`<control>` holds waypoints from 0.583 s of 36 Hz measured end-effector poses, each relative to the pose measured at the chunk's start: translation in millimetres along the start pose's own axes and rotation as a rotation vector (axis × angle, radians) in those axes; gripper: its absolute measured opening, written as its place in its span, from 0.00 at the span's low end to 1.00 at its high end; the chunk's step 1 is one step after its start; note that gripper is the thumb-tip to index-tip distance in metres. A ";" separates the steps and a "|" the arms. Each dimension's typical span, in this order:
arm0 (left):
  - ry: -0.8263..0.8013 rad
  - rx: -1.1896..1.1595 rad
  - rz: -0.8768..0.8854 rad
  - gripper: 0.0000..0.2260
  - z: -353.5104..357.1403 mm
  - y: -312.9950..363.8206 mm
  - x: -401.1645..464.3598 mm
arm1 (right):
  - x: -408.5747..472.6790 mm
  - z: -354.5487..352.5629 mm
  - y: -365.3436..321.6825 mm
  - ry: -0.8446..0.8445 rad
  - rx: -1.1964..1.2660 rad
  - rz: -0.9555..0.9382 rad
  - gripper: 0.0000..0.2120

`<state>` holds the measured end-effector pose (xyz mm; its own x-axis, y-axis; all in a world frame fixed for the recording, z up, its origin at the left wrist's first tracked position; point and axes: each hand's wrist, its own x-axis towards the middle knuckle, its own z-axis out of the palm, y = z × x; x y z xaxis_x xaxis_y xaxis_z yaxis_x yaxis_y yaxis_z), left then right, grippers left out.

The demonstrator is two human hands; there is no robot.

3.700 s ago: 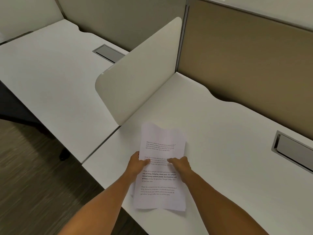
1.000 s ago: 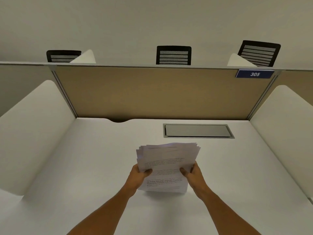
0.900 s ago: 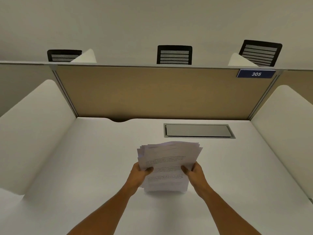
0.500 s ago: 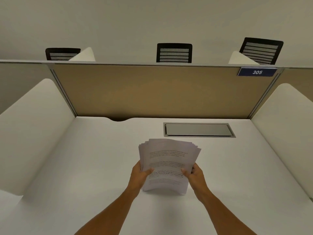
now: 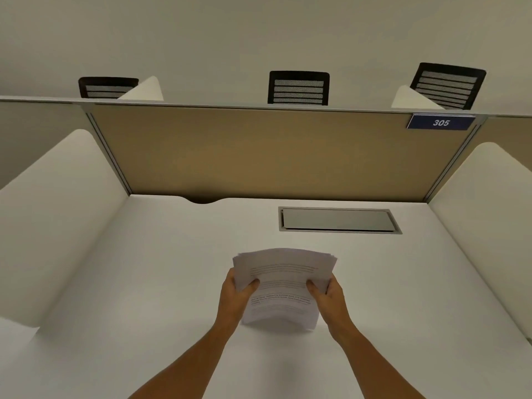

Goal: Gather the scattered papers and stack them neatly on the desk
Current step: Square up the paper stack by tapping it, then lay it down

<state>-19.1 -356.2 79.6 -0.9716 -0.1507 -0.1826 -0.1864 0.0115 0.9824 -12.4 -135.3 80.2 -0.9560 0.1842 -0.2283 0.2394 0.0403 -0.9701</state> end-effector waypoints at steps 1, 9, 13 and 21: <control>0.000 -0.004 -0.005 0.22 -0.5 0.6 -0.3 | -0.5 0.4 1.5 0.004 -0.001 0.007 0.18; -0.087 0.011 -0.003 0.13 3.5 2.4 1.6 | 2.2 9.5 1.3 0.006 0.022 0.035 0.12; -0.071 0.008 0.012 0.13 6.8 8.1 3.0 | 6.9 10.2 -2.6 0.022 0.032 0.025 0.11; -0.037 -0.015 -0.028 0.17 2.5 2.7 1.2 | 4.6 2.0 4.2 0.002 0.025 0.031 0.17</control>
<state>-21.1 -353.9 81.9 -0.9707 -0.1143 -0.2112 -0.2119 -0.0068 0.9773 -16.1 -136.2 74.9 -0.9479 0.1874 -0.2577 0.2642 0.0102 -0.9644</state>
